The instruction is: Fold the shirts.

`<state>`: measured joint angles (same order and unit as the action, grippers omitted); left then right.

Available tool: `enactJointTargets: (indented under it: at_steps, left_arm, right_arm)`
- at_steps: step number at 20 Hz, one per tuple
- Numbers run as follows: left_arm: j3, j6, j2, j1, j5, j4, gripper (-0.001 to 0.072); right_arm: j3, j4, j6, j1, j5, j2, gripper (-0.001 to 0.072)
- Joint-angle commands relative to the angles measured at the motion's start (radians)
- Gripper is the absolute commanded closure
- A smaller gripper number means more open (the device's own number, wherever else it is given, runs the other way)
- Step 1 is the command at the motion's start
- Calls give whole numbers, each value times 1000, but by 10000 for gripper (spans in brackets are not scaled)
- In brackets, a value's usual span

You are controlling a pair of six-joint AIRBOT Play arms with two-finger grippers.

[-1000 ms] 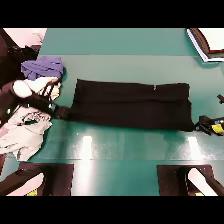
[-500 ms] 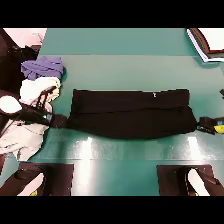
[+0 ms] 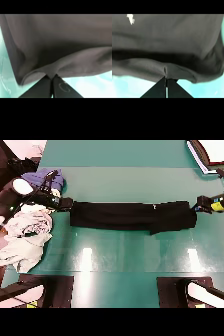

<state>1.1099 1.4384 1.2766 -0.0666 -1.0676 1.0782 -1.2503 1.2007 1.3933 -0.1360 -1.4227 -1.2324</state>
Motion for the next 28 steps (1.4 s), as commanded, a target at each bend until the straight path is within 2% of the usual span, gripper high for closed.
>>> enactJointTargets:
  at_steps: [1, 4, 9, 10, 11, 12, 13, 14, 16, 18, 19, 20, 21, 23, 24, 28]
  left_arm:
    - [64, 25, 116, 1, 100, -1, 681]
    - [64, 24, 152, 1, 206, -10, 680]
    - [64, 33, 174, 1, 305, -13, 678]
    - [64, 45, 174, 1, 320, -14, 604]
    - [64, 59, 174, 1, 329, -14, 279]
    - [64, 59, 174, 1, 336, -18, 46]
    - [70, 59, 174, 1, 332, -24, 62]
    - [88, 59, 173, 1, 310, -25, 72]
    - [152, 54, 173, 1, 202, -24, 72]
    - [198, 53, 172, 0, 92, -37, 76]
    - [204, 46, 172, 0, 61, -47, 284]
    - [204, 22, 173, 0, 40, -63, 590]
    - [204, 1, 173, -2, 27, -72, 672]
    - [204, 2, 173, -13, 3, -86, 670]
    - [204, 2, 173, -22, 0, -93, 670]
    - [204, 2, 175, -93, 16, -93, 671]
  right_arm:
    - [-140, -1, 6, -1, 6, -153, 697]
    - [-212, -4, 6, 5, 8, -258, 696]
    - [-257, -6, 31, 5, 29, -374, 695]
    - [-266, -16, 33, 5, 39, -389, 688]
    - [-275, -60, 33, 4, 62, -403, 565]
    - [-286, -122, 32, -8, 87, -413, 319]
    - [-299, -193, 30, -23, 109, -419, 154]
    - [-321, -265, 12, -42, 108, -423, 113]
    - [-362, -317, -50, -89, 31, -422, 114]
    - [-374, -307, -97, -142, -77, -422, 114]
    - [-366, -307, -114, -173, -108, -422, 114]
    - [-347, -309, -122, -206, -118, -422, 114]
    - [-317, -309, -129, -235, -117, -422, 114]
    - [-245, -311, -174, -292, -111, -422, 105]
    - [-200, -311, -211, -313, -95, -422, 23]
    - [-61, -318, -366, -352, 2, -430, 12]
